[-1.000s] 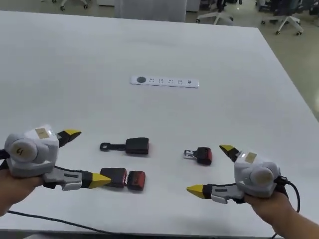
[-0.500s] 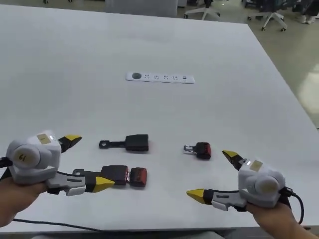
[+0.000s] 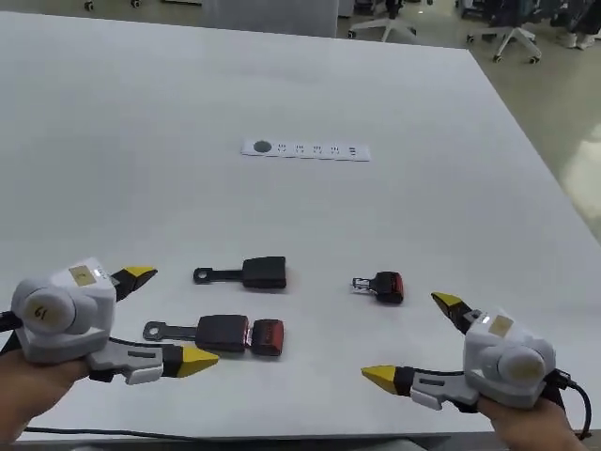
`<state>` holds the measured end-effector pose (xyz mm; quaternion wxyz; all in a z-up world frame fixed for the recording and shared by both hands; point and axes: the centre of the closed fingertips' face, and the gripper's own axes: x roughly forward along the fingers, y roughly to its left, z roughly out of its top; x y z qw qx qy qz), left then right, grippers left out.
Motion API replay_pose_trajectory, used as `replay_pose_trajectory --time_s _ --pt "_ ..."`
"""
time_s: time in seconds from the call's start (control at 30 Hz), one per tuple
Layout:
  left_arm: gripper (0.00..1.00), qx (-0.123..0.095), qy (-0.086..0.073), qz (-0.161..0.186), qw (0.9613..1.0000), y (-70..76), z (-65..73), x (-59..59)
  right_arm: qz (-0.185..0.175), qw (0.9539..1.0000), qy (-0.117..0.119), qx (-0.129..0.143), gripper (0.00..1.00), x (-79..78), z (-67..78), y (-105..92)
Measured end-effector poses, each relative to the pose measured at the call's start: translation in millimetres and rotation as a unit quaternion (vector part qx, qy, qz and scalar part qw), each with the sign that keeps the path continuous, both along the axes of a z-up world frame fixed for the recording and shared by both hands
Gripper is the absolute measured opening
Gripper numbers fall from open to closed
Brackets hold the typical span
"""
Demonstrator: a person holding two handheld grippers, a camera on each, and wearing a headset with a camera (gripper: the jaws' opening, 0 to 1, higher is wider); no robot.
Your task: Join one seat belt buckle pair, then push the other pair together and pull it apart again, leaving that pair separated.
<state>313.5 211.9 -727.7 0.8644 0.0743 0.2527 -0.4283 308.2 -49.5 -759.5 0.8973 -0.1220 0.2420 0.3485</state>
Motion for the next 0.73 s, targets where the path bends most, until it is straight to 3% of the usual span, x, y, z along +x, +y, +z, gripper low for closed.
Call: replay_pose_trajectory --time_s 0.73 --pt "1.00 0.001 0.002 -0.003 1.0000 0.9 0.6 -6.5 0.023 0.9997 0.002 -0.006 0.99 -3.3 -1.0 8.4"
